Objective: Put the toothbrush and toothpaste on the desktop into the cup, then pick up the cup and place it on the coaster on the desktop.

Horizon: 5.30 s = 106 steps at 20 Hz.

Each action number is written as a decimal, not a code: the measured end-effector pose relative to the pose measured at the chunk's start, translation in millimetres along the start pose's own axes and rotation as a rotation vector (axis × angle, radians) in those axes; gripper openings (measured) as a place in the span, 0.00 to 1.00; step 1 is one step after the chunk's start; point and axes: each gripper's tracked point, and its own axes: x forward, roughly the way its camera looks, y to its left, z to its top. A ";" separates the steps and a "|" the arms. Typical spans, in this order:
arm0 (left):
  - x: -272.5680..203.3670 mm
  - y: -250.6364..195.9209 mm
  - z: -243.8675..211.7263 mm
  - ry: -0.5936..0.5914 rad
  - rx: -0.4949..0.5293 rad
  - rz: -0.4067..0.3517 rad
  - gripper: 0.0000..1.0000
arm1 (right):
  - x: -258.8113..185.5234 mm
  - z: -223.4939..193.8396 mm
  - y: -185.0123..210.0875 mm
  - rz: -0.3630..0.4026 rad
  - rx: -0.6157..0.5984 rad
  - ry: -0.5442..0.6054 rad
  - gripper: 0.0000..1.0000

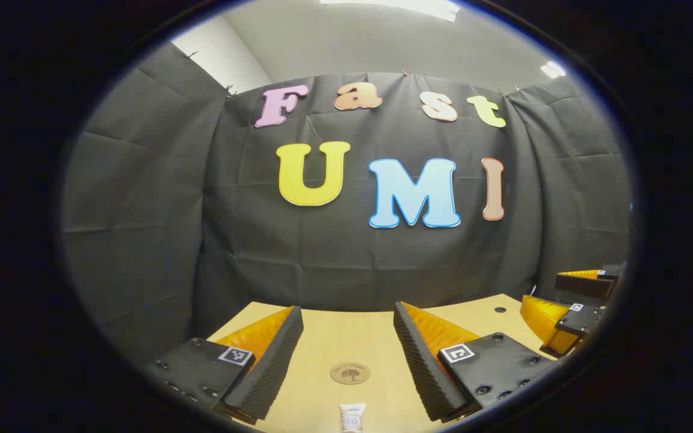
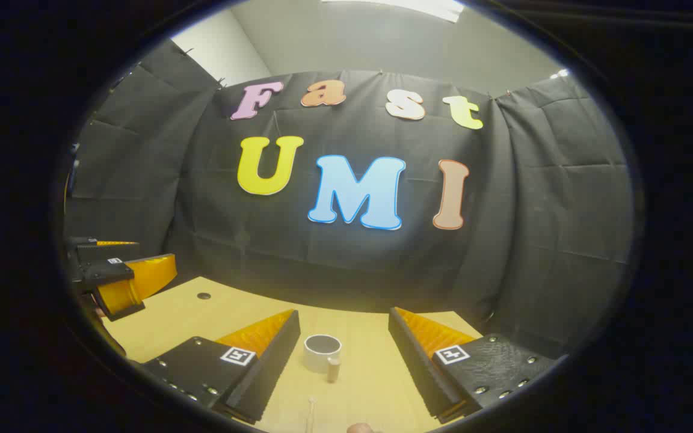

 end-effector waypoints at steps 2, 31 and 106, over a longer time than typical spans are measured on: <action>0.5 -2.2 0.0 0.000 0.004 -0.002 0.97 | 0.8 0.1 -1.3 0.000 -0.002 0.004 0.93; 32.3 0.6 -122.2 0.417 -0.047 -0.005 0.97 | 21.5 -126.1 15.1 0.064 0.083 0.462 0.93; 6.7 -11.7 -295.9 1.034 -0.070 -0.062 0.21 | 3.2 -226.0 68.3 0.259 0.287 0.923 0.05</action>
